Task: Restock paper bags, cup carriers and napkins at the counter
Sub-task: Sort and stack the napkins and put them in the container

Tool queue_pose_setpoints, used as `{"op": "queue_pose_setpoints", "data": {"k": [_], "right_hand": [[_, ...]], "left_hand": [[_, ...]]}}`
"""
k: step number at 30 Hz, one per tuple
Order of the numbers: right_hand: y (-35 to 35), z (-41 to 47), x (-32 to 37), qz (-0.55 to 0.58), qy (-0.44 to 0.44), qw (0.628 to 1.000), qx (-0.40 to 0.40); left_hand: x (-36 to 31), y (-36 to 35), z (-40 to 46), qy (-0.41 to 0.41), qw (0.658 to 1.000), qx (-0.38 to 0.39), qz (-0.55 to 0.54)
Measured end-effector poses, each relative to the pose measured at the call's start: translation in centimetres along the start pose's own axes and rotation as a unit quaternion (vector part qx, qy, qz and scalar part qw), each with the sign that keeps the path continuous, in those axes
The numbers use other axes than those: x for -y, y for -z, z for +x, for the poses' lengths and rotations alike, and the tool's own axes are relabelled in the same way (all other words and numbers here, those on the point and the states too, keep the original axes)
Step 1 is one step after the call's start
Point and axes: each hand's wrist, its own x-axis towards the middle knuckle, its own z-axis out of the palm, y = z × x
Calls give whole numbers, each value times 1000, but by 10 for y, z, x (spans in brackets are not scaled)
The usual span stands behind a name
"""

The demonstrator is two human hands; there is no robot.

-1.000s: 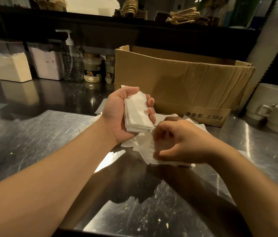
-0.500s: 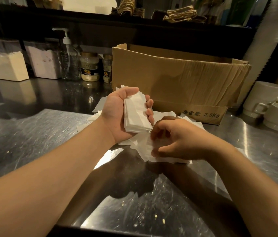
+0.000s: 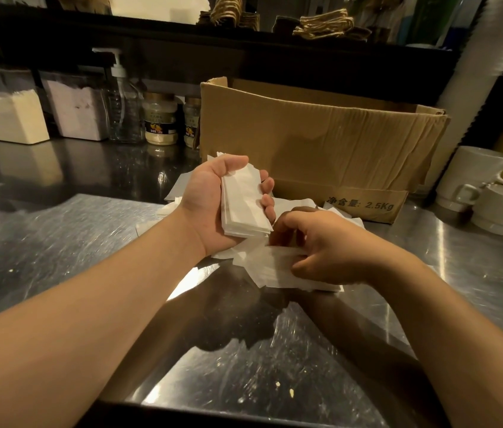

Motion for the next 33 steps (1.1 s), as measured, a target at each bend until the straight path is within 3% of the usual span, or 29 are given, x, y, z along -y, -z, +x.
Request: {"op": "queue_pose_setpoints", "data": {"k": [16, 29, 33], "right_hand": [[0, -2, -3, -12, 53, 993, -103], [7, -11, 3, 216, 127, 956, -150], [9, -11, 2, 352, 111, 920, -129]], "left_hand": [[-1, -2, -3, -2, 1000, -10, -16], [-3, -2, -5, -19, 1000, -4, -5], [-3, -3, -5, -23, 1000, 3, 17]]}}
